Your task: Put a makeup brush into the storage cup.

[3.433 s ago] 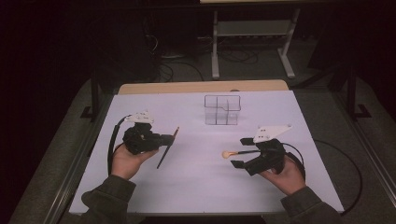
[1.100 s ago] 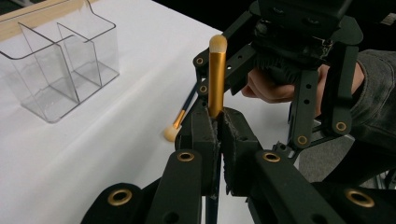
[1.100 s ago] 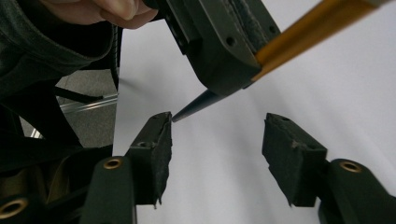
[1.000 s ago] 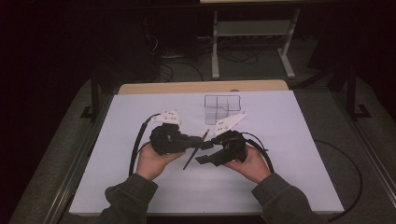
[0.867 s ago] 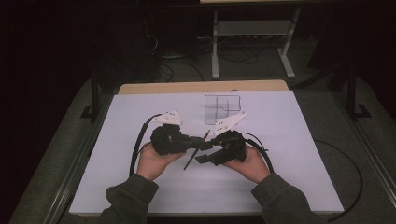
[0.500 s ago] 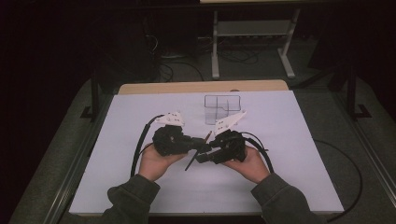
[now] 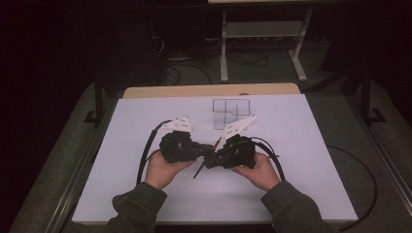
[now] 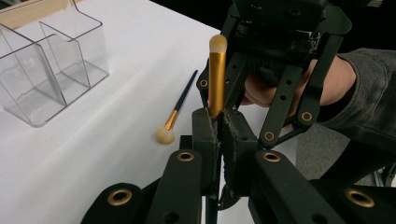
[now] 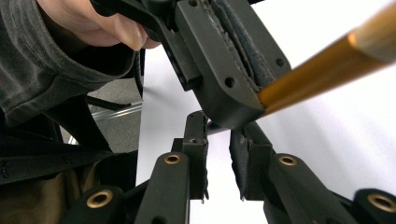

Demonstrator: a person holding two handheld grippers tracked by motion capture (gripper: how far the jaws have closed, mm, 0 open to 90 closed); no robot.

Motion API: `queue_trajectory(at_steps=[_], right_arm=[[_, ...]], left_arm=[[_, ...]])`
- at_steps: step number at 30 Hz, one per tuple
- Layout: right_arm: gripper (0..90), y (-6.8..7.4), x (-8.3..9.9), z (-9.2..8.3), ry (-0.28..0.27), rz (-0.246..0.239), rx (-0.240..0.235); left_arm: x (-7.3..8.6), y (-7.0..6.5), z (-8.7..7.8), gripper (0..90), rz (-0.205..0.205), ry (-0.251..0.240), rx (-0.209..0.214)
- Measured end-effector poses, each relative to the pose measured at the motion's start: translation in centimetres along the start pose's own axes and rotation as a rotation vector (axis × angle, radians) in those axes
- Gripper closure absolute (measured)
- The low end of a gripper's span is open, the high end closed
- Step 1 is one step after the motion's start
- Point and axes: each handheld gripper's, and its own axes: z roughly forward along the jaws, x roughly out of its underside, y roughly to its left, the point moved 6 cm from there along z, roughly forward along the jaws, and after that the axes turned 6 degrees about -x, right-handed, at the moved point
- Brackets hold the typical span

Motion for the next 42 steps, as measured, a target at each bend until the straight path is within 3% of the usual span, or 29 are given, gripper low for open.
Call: queue_trajectory(at_steps=[10, 14, 24, 30, 34, 42], right_arm=[[77.7, 0.0, 0.0, 0.0, -0.005, 0.003, -0.002], [79.2, -0.1, 0.1, -0.1, -0.003, 0.031, -0.02], [82.2, -0.3, 0.3, -0.1, -0.005, 0.048, -0.047], [83.0, -0.4, 0.4, 0.0, 0.013, 0.049, -0.019], [83.0, -0.6, 0.5, -0.1, 0.039, 0.038, 0.014], [83.1, -1.0, 1.0, -0.5, 0.106, 0.03, 0.075]], left_arm=[[0.1, 0.0, 0.0, 84.5, 0.002, -0.002, 0.005], [0.2, 0.0, 0.0, 84.4, -0.004, 0.0, 0.012], [0.4, -0.1, 0.0, 83.3, 0.003, -0.001, 0.023], [0.5, 0.0, -0.1, 80.9, 0.002, 0.007, 0.013], [0.7, 0.1, -0.4, 79.5, -0.005, 0.012, 0.028], [1.7, 0.7, -0.9, 70.2, -0.012, 0.039, -0.014]])
